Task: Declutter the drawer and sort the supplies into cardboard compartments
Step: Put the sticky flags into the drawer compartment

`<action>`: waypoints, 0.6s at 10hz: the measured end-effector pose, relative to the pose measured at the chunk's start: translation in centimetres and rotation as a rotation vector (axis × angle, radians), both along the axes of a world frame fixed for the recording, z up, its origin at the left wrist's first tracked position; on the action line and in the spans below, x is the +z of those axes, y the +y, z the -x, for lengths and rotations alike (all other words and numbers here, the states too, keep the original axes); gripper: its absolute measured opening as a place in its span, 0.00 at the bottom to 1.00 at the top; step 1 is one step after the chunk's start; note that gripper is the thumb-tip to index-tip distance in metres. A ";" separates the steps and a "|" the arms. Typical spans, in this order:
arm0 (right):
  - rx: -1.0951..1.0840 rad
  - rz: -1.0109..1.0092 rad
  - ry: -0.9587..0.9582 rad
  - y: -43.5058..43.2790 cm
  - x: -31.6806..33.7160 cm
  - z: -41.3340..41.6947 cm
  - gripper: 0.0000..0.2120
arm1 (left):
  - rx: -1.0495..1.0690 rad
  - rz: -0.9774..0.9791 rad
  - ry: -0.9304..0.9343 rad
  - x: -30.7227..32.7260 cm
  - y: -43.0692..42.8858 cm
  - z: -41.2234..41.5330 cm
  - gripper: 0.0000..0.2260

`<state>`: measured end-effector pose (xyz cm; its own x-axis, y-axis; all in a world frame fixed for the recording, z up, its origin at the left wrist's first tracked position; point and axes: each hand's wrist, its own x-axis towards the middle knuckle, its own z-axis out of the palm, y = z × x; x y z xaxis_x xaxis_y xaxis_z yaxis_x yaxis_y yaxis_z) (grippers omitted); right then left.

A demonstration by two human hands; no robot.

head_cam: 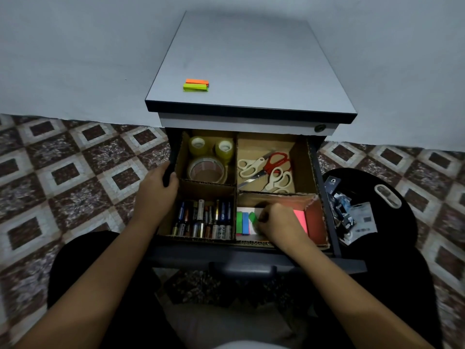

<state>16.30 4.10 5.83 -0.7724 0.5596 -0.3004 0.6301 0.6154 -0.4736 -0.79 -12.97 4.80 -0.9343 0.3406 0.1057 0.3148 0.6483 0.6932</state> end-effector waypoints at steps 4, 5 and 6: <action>-0.046 0.022 -0.026 0.0 -0.6 0.3 0.08 | -0.010 0.008 0.006 -0.1 -0.1 0.0 0.19; -0.085 0.096 -0.023 0.2 -0.8 0.4 0.06 | -0.010 0.005 -0.001 -0.1 -0.1 0.1 0.19; -0.098 0.163 -0.013 0.3 -0.7 0.4 0.06 | -0.011 0.005 -0.002 -0.1 -0.1 0.1 0.19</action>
